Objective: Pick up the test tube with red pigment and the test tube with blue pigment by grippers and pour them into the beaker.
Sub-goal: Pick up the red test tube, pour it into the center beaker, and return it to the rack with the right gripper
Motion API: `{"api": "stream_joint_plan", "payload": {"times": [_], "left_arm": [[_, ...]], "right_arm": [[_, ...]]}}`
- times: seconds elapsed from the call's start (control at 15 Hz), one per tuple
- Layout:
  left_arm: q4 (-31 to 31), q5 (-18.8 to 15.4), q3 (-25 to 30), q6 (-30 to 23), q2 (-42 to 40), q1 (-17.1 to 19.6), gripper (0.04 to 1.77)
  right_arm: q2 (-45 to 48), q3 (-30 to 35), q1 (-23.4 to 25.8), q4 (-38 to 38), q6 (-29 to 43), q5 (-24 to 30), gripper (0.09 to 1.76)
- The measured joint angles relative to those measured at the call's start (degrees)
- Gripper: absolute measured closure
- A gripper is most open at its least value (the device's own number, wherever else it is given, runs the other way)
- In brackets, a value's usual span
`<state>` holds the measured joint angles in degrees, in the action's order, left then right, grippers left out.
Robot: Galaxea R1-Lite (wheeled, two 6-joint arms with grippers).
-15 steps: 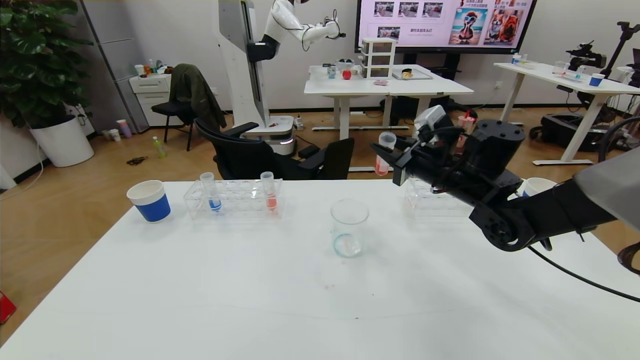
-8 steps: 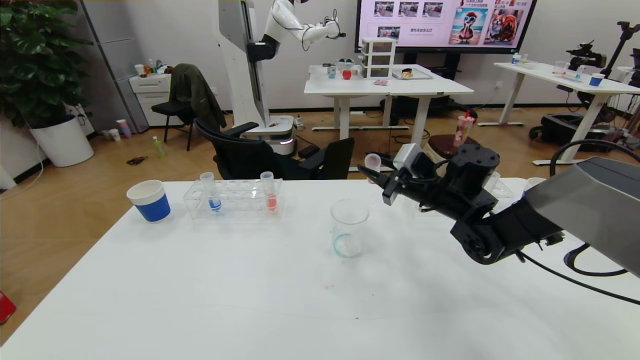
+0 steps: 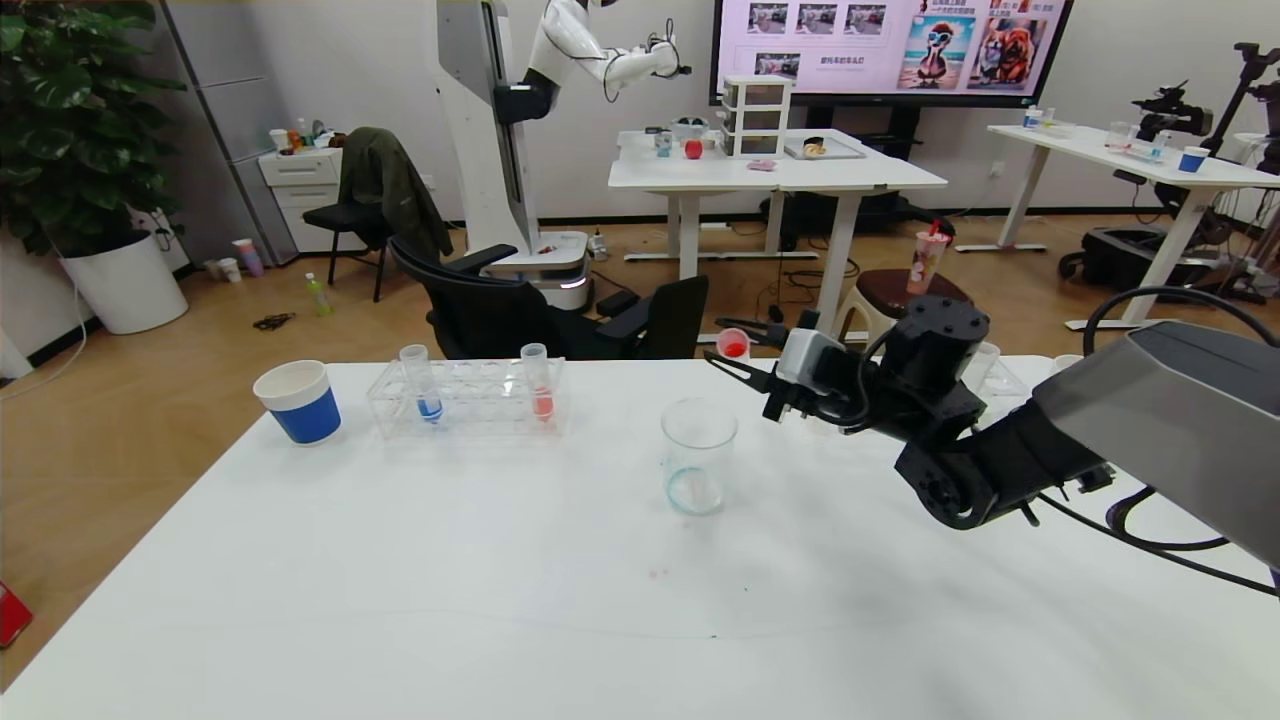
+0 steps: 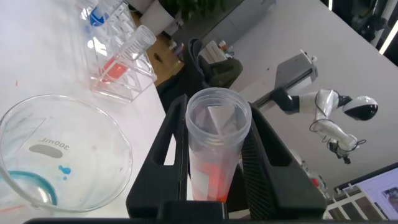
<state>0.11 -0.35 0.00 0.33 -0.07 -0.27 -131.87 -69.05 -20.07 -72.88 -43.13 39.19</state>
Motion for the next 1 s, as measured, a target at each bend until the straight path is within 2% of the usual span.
{"api": "stream_joint_plan", "payload": {"times": [0.6,1.0], "left_arm": [[0.0,0.0,0.0,0.0,0.0,0.0,0.07],[0.0,0.0,0.0,0.0,0.0,0.0,0.07]], "right_arm": [[-3.7,-7.8,1.0,0.5,-11.7,10.5,1.33],[-6.2,-10.9,1.2,1.7,-19.8,14.1,1.33]]}}
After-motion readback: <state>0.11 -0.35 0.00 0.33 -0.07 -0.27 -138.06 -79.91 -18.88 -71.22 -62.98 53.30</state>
